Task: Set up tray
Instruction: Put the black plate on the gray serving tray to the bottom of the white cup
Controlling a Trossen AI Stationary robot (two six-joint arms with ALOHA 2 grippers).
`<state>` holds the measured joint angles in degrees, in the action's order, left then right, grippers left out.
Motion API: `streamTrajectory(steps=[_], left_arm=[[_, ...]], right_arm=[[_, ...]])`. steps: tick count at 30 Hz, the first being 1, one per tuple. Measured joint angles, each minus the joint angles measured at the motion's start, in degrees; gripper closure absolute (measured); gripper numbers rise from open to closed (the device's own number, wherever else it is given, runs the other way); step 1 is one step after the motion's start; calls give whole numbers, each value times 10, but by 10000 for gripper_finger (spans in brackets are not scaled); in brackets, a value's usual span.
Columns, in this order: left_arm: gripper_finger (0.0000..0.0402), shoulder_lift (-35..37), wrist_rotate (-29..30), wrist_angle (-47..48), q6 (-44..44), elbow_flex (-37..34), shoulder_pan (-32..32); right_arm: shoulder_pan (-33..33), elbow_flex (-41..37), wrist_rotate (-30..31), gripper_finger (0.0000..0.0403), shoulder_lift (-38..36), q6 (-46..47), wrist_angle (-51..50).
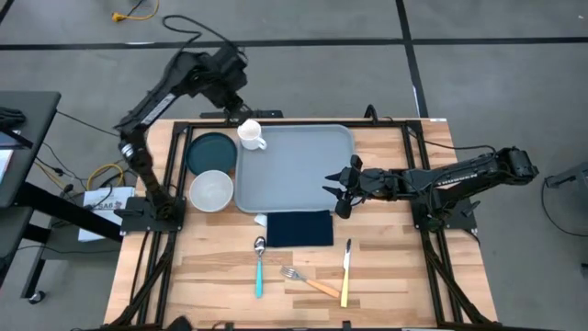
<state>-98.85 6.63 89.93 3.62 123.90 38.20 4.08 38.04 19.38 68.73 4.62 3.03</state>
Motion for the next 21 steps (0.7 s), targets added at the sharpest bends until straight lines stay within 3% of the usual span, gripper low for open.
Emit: streamTrajectory(steps=[6,13,16,21], left_arm=[[338,79,11,0,26,-93,-37],[338,141,125,-51,39,-273,-55],[338,145,124,-103,43,-333,-32],[341,144,72,-198,31,-412,37]], right_arm=[[0,0,2,268,9,12,12],[0,0,1,268,75,0,77],[-1,-1,0,268,102,-14,113],[-1,0,0,268,133,-29,156]])
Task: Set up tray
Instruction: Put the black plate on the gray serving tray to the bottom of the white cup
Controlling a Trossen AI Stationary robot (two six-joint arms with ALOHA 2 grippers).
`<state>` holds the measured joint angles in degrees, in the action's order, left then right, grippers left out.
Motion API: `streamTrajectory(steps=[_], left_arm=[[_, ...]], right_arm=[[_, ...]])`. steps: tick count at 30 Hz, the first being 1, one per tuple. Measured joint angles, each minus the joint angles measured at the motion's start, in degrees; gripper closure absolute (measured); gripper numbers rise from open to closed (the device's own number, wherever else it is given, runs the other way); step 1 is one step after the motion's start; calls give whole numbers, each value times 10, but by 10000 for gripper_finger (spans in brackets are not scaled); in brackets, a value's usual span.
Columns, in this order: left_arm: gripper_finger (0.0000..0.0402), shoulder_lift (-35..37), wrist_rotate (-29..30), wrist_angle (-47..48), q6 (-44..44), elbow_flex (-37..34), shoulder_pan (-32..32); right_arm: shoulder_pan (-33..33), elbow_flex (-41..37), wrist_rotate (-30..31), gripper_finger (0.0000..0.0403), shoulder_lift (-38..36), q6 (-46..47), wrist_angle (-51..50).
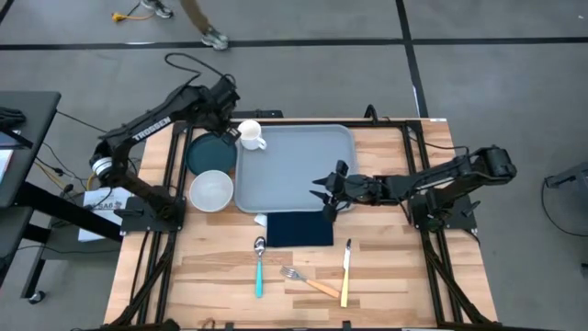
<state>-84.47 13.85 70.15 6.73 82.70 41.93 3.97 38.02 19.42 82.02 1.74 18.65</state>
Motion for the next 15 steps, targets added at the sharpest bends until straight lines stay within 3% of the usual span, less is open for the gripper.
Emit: streamTrajectory(steps=[9,15], left_arm=[[363,0,-64,-54,-16,-64,159],[376,0,-75,-71,-34,-69,216]], right_arm=[[-4,0,0,268,6,-7,-4],[-4,0,0,268,5,-9,-15]])
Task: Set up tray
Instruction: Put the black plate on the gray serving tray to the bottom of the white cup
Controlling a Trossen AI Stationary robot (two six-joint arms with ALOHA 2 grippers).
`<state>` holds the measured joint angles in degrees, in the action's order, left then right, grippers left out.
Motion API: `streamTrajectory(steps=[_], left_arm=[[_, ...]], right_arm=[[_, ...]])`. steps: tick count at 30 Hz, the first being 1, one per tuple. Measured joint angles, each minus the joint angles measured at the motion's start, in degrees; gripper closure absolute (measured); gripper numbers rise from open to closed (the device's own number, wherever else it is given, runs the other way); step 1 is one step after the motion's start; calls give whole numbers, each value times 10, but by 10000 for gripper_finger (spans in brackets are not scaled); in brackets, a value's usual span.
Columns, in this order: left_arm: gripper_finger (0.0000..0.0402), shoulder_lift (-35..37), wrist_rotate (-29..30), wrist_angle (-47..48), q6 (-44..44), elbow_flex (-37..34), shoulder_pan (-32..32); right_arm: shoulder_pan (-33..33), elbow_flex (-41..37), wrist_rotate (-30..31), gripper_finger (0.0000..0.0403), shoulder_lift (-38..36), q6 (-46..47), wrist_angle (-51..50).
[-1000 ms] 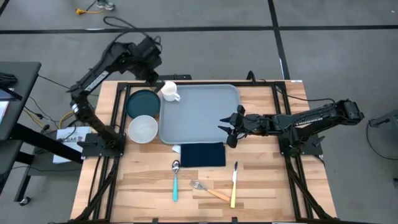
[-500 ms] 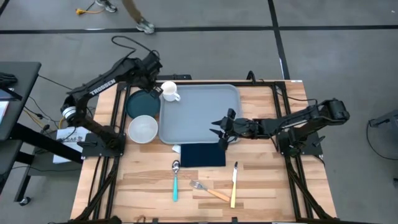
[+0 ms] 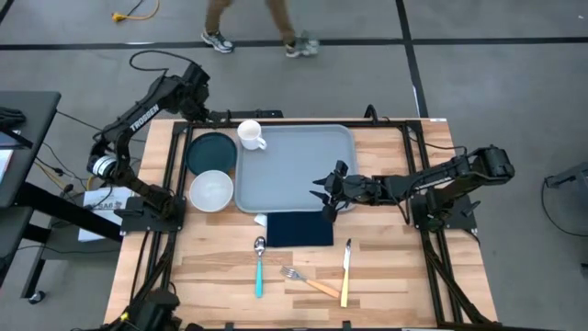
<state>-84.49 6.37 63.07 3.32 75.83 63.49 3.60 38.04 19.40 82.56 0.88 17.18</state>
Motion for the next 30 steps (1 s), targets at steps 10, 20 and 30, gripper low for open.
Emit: streamTrajectory(steps=[10,20,30], left_arm=[[380,-8,-31,-30,-43,-8,15],[341,-96,-10,-47,-100,-41,13],[313,-128,49,-60,-148,-41,14]], right_arm=[[0,0,0,268,0,1,-18],[1,0,0,268,0,10,-47],[0,0,-1,269,0,7,-49]])
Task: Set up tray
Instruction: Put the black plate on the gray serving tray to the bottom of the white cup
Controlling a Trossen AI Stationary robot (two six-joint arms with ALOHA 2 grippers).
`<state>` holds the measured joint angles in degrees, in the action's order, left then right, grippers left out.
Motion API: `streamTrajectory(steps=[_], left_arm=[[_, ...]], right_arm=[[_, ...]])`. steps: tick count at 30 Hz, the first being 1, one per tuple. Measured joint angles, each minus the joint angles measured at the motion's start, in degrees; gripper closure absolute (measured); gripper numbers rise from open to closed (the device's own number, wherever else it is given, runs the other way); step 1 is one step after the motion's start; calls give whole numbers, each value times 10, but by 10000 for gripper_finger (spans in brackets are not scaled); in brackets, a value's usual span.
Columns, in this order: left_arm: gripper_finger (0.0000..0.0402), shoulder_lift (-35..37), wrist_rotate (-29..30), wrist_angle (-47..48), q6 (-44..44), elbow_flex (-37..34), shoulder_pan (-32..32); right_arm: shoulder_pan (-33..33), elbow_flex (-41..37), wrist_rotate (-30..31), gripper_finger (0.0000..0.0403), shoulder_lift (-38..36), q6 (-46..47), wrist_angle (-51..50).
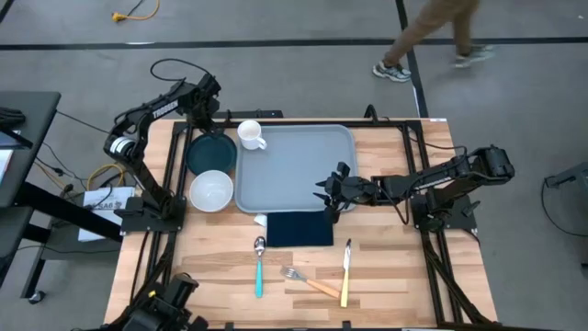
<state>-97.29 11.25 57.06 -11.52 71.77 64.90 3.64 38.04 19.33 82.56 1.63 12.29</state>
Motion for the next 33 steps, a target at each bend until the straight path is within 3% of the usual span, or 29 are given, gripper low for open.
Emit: streamTrajectory(steps=[11,33], left_arm=[[313,-21,-39,-11,-67,0,0],[313,-90,5,19,-36,0,1]], right_arm=[[1,0,-45,269,0,26,-33],[1,0,-45,269,0,25,-37]])
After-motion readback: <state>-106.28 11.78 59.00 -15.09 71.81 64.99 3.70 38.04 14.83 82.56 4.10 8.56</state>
